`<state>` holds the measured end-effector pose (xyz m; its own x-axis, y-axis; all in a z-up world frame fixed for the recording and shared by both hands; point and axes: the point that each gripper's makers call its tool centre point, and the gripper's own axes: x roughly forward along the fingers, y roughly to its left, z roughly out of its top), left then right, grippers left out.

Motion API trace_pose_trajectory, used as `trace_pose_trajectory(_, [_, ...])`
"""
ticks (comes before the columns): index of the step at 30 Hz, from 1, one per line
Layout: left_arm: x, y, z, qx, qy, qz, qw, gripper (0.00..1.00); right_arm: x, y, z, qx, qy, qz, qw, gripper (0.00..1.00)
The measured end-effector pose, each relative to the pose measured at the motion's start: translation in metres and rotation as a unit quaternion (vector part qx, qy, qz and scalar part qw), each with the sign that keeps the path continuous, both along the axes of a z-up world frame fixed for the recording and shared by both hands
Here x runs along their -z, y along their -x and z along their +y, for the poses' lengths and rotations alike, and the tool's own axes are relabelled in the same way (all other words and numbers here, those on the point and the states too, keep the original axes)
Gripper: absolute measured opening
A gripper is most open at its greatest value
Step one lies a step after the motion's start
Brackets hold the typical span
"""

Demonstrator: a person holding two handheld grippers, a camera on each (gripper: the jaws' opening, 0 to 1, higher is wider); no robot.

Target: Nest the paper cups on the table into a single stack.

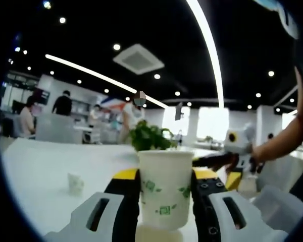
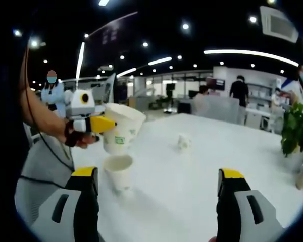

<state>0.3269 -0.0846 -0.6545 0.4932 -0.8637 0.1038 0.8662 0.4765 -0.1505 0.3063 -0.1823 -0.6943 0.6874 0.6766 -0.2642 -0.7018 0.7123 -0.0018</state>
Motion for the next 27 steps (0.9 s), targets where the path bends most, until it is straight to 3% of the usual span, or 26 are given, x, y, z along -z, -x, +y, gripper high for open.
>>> trace_pose_trajectory(27, [0.041, -0.001, 0.005, -0.010, -0.028, 0.037, 0.9988, 0.38, 0.001, -0.001, 0.000, 0.000, 0.000, 0.005, 1.0000, 0.96])
